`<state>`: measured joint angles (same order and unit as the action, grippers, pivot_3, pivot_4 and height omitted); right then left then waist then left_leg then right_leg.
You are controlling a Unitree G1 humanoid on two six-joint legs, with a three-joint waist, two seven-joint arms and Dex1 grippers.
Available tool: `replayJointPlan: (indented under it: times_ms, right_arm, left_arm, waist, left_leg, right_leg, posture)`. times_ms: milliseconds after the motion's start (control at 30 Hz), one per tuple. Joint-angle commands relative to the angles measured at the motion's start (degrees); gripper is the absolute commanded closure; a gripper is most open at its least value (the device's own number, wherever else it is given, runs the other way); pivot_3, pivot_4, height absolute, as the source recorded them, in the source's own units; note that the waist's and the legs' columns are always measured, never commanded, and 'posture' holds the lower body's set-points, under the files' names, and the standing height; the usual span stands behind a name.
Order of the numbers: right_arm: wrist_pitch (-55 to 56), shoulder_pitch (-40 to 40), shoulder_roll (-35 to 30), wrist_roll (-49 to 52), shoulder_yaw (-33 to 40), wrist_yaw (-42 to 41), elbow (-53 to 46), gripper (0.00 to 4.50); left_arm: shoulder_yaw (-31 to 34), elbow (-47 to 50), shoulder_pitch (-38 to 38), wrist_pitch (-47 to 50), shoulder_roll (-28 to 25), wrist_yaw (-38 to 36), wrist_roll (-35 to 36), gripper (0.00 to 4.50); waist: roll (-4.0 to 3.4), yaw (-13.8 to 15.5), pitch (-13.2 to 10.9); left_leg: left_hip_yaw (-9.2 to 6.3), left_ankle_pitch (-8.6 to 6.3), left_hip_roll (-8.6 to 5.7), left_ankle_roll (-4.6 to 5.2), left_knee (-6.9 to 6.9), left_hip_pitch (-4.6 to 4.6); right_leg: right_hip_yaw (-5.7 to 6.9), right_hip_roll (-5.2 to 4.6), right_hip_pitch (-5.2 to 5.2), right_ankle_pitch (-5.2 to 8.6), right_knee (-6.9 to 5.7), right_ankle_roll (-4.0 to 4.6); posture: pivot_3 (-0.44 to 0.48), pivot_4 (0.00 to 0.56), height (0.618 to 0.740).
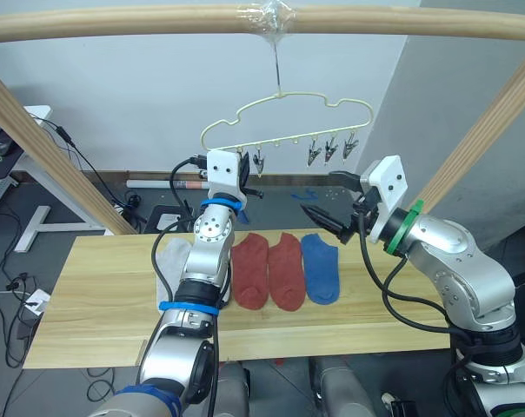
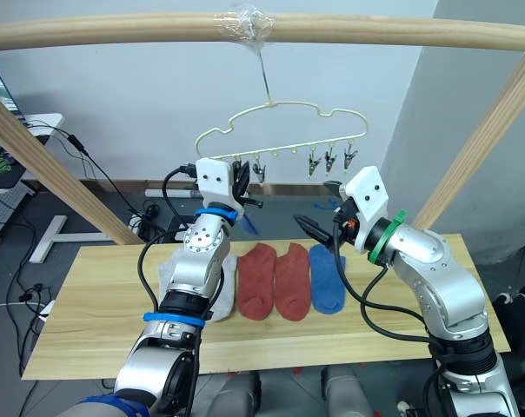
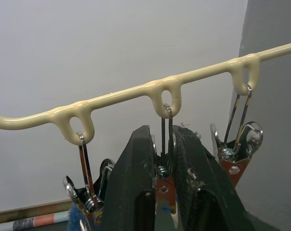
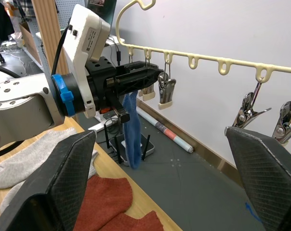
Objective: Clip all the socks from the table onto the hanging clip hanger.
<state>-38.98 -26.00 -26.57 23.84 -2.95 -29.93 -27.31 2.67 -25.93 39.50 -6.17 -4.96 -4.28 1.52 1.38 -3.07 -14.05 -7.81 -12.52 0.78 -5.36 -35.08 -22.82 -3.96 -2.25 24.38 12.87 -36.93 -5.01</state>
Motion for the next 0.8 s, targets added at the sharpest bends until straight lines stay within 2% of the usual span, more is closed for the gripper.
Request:
replayJointPlan:
  times_ms: [33, 267, 433, 667, 800]
  right_arm:
    - [1.2, -0.4, 0.1, -1.1, -0.3, 0.4, -0.3, 0.0]
    - [4.8, 5.5, 1.7, -10.6, -8.6, 2.9, 11.8, 0.0]
    - [14.6, 3.8, 5.5, -17.8, -13.9, 2.0, 35.0, 0.0]
    - [20.8, -2.6, 11.0, -19.7, -12.0, 1.3, 53.9, 0.0]
    - [24.5, -5.1, 11.0, -23.2, -11.9, 3.0, 64.5, 0.0]
  left_arm:
    - [-0.1, 2.7, 0.5, -0.3, -0.6, -0.7, 0.0, 4.27]
    - [0.4, 9.5, -2.3, 7.8, -3.5, -8.0, 4.5, 4.27]
    - [2.1, 17.7, -5.9, 18.2, -7.1, -13.4, 10.3, 4.27]
    - [2.3, 21.7, -8.8, 21.1, -7.3, -12.4, 10.4, 4.27]
    - [2.0, 22.9, -9.2, 21.8, -6.9, -11.9, 10.3, 4.27]
  waist:
    - [0.0, 0.0, 0.0]
    - [0.02, -0.2, 0.0]
    - [0.0, -0.6, 0.0]
    - [-0.01, -0.4, 0.0]
    - [-0.02, -0.2, 0.0]
  left_leg:
    - [0.0, 0.0, 0.0, 0.0, 0.0, 0.0]
    - [0.0, 0.0, 0.0, 0.0, 0.01, 0.07]
    - [0.03, 0.01, 0.03, 0.01, 0.0, 0.25]
    - [0.03, 0.02, 0.04, 0.0, -0.02, 0.29]
    - [0.02, 0.02, 0.03, -0.01, -0.02, 0.29]
  right_leg:
    - [0.0, 0.0, 0.0, 0.0, 0.0, 0.0]
    - [-0.01, 0.0, -0.06, -0.03, -0.01, 0.07]
    - [-0.03, 0.03, -0.15, -0.02, -0.06, 0.02]
    - [-0.05, 0.05, -0.2, -0.06, -0.09, 0.04]
    - [-0.04, 0.04, -0.22, -0.09, -0.08, 0.09]
  posture:
    - [-0.05, 0.212, 0.74]
    - [-0.048, 0.212, 0.74]
    - [-0.013, 0.212, 0.74]
    - [0.009, 0.209, 0.74]
    - [0.024, 0.206, 0.74]
